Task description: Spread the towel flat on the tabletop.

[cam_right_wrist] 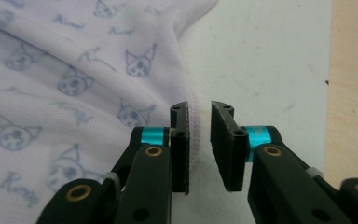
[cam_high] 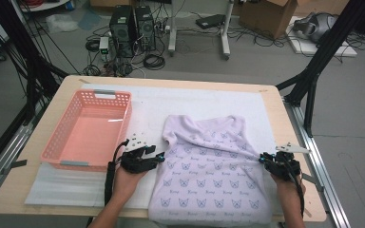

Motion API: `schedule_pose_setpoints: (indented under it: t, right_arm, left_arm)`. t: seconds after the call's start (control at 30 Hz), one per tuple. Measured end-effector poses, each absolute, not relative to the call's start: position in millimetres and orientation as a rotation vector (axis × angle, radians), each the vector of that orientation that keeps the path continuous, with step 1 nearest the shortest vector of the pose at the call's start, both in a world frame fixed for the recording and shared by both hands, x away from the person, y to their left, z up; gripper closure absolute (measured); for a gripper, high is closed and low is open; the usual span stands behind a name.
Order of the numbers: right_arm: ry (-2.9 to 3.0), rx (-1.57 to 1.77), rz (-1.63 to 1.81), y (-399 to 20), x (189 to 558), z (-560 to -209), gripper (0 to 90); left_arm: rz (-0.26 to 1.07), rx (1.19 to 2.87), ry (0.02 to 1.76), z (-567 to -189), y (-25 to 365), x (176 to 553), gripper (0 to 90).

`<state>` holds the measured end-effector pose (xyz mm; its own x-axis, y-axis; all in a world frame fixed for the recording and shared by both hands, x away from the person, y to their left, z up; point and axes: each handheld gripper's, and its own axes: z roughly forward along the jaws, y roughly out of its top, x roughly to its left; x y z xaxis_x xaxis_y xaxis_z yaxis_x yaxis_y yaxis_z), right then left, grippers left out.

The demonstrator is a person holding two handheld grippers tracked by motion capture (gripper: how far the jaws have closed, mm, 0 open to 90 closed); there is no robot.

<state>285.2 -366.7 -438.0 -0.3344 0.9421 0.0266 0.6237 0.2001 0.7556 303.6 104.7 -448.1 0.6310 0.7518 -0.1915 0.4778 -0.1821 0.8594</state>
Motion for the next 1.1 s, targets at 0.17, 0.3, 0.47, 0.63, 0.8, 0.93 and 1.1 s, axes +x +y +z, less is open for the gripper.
schedule_pose_setpoints:
  t: [0.17,0.3,0.47,0.63,0.8,0.93,1.1]
  right_arm:
    - [2.029,1.458,0.994,-367.5,281.9,-435.2,73.8]
    - [2.070,1.466,1.007,-365.5,279.6,-437.0,69.4]
    - [2.125,1.457,1.015,-360.5,273.1,-438.9,63.0]
    - [2.173,1.413,0.958,-357.9,266.0,-442.0,86.6]
    - [2.213,1.435,0.919,-367.7,247.6,-434.8,90.0]
    - [2.173,1.484,0.936,-387.6,223.9,-428.3,90.0]
    - [2.092,1.468,1.067,-396.1,222.7,-424.2,78.3]
  left_arm:
    - [0.294,1.899,0.997,-450.6,96.2,309.9,52.4]
    - [0.325,2.024,0.955,-451.5,79.0,310.7,57.6]
    - [0.371,2.055,0.968,-448.0,77.8,306.0,86.4]
    - [0.310,2.023,1.012,-448.1,91.6,294.2,86.5]
    - [0.246,2.007,1.027,-447.8,96.5,278.1,86.2]
    - [0.252,1.973,1.026,-445.6,101.3,272.5,82.0]
    - [0.303,1.866,1.009,-437.8,103.1,285.7,51.0]
